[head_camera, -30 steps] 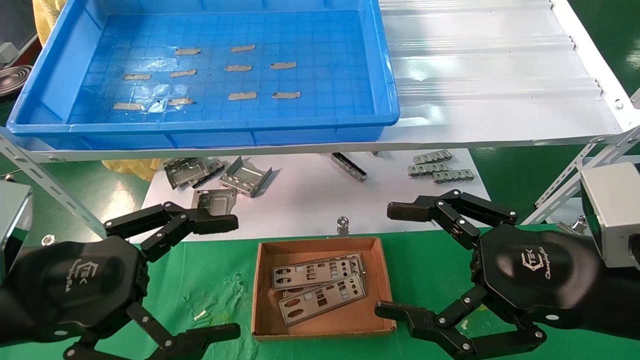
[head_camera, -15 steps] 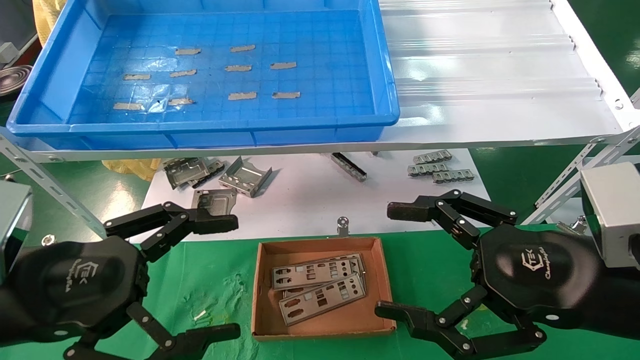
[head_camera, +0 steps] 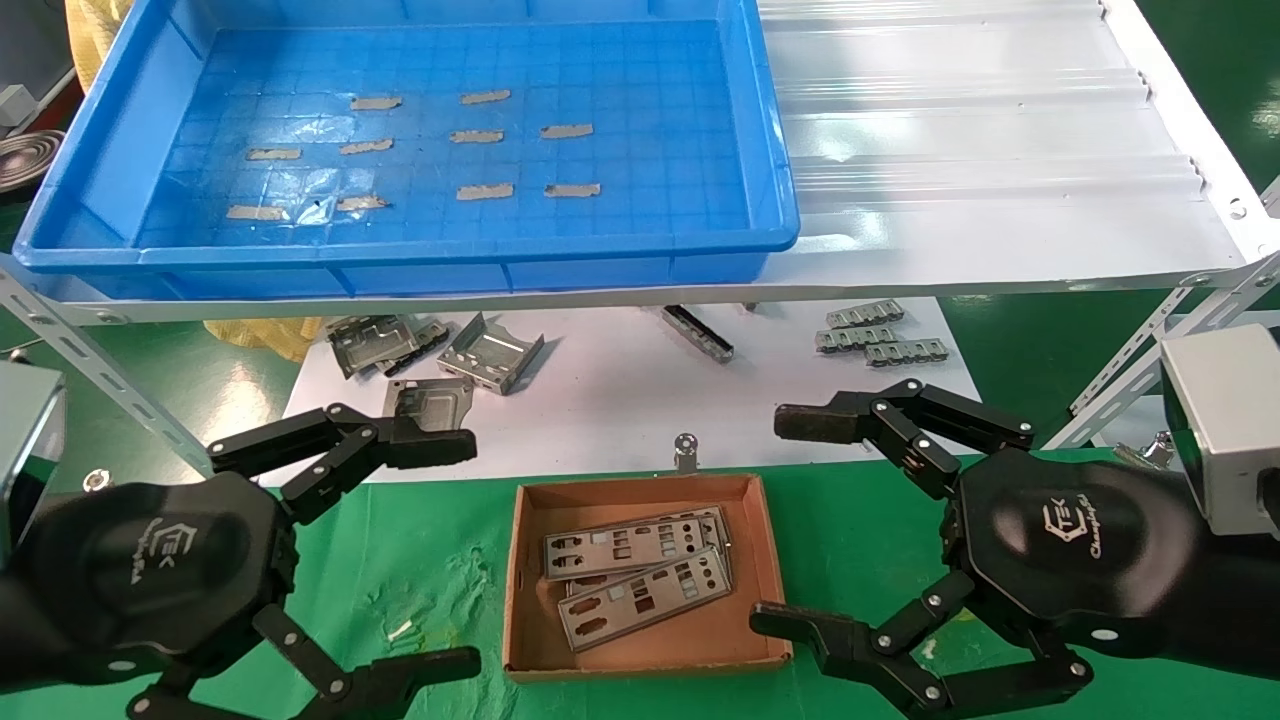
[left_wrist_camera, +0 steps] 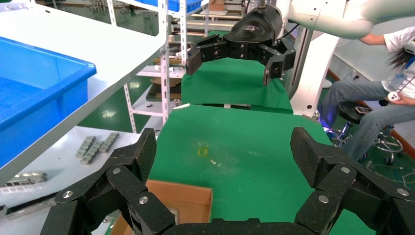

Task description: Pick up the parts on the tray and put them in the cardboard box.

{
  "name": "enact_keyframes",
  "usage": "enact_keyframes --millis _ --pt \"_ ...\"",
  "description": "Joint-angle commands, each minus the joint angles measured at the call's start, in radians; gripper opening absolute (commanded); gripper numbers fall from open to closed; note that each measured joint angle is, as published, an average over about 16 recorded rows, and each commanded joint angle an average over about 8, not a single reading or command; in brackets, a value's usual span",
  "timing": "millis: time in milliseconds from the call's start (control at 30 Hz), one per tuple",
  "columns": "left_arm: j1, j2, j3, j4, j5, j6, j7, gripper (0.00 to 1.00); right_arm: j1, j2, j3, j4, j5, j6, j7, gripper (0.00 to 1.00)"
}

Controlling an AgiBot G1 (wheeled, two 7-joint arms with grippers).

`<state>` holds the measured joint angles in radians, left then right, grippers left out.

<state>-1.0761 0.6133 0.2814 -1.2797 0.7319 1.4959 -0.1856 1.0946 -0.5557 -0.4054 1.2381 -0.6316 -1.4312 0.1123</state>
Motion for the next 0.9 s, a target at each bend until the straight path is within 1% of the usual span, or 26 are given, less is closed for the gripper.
enact_keyframes --millis 33,900 --pt "0.000 0.000 0.000 0.000 0.000 0.000 0.000 1.00 0.000 0.000 0.000 0.000 0.000 0.000 0.000 1.00" --pt "0.000 0.000 0.000 0.000 0.000 0.000 0.000 1.00 0.000 0.000 0.000 0.000 0.000 0.000 0.000 1.00"
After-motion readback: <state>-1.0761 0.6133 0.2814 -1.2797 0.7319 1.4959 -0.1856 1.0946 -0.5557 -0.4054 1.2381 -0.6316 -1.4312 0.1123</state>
